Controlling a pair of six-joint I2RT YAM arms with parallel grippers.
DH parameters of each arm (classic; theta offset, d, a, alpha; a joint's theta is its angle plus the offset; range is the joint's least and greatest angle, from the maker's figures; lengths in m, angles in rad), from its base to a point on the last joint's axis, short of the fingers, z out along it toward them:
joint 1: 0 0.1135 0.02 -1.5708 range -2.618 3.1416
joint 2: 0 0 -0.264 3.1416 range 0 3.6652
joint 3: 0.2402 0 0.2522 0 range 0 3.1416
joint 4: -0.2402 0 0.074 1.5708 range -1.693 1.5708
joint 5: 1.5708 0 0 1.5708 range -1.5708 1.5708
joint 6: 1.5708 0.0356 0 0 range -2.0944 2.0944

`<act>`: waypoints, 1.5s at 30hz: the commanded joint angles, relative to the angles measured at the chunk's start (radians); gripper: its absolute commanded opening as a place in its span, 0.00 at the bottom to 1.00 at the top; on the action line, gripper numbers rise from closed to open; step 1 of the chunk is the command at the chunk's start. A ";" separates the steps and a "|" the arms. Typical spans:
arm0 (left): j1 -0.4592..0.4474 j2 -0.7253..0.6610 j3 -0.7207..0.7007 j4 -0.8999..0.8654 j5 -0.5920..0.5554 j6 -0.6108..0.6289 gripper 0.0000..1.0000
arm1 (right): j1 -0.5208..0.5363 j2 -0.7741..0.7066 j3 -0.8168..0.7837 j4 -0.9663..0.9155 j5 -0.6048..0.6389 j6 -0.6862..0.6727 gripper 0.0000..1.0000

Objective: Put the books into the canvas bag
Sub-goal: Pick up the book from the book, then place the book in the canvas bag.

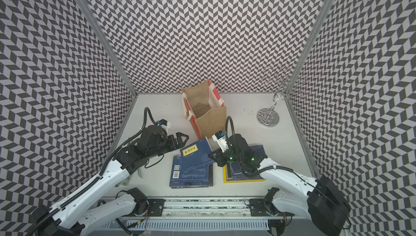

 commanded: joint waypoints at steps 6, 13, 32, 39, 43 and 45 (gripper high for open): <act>0.086 0.130 0.234 -0.006 -0.023 0.172 0.99 | 0.001 -0.213 0.110 -0.128 0.080 -0.049 0.00; 0.134 0.239 0.334 0.013 -0.044 0.202 0.99 | 0.000 -0.249 0.335 -0.355 0.230 -0.134 0.00; 0.191 0.400 0.358 0.163 0.029 0.162 0.93 | -0.132 0.265 1.138 -0.606 0.589 -0.431 0.00; 0.212 0.461 0.408 0.166 0.068 0.180 0.91 | -0.138 0.455 1.326 -0.623 0.629 -0.498 0.00; 0.232 0.474 0.416 0.175 0.081 0.176 0.91 | -0.138 0.581 1.483 -0.703 0.649 -0.520 0.00; 0.249 0.484 0.433 0.169 0.094 0.179 0.91 | -0.138 0.625 1.539 -0.727 0.637 -0.525 0.00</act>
